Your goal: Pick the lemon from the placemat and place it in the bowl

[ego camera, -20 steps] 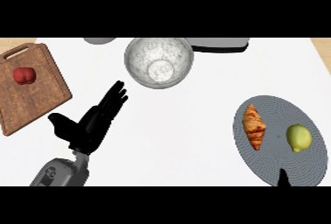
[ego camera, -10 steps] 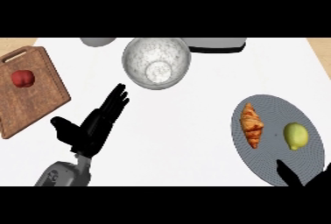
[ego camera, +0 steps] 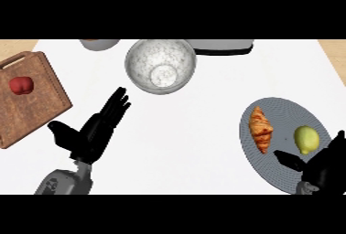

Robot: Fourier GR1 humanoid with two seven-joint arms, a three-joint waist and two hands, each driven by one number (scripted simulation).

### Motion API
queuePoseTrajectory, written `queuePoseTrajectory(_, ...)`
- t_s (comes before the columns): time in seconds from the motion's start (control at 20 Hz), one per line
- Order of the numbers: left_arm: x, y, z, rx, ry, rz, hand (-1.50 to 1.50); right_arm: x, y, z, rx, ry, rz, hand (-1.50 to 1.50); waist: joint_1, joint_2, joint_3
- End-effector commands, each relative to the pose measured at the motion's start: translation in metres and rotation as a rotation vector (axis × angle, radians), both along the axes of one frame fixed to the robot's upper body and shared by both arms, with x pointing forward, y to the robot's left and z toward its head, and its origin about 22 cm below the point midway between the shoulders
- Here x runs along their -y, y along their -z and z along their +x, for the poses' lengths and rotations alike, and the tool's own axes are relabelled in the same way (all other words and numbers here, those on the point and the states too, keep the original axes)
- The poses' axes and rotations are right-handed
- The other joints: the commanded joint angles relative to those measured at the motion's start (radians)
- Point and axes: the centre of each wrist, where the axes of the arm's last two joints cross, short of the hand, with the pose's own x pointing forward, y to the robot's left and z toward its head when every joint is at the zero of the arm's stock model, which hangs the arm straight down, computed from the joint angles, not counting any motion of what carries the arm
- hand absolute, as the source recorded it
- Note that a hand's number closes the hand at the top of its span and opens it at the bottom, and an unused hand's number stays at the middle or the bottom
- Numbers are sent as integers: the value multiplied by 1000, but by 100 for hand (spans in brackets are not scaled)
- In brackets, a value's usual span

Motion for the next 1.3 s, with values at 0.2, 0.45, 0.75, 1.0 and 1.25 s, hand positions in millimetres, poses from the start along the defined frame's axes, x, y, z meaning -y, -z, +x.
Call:
queuePoseTrajectory(0.2,4,16,5,-5,-21,3,0,-8,26,3,-25,2,4,-150,-5,0,1)
queuePoseTrajectory(0.45,-2,15,12,-4,-9,12,0,5,19,10,1,33,-7,-150,-6,0,1)
queuePoseTrajectory(0.75,7,-12,5,24,-14,8,0,28,38,19,7,69,-2,-150,-3,-1,1)
queuePoseTrajectory(1.0,-16,8,0,27,-4,16,0,29,37,46,9,55,-6,-150,1,0,1)
queuePoseTrajectory(1.25,17,14,-7,1,-3,-11,0,49,28,24,49,45,-2,-150,-5,-1,1)
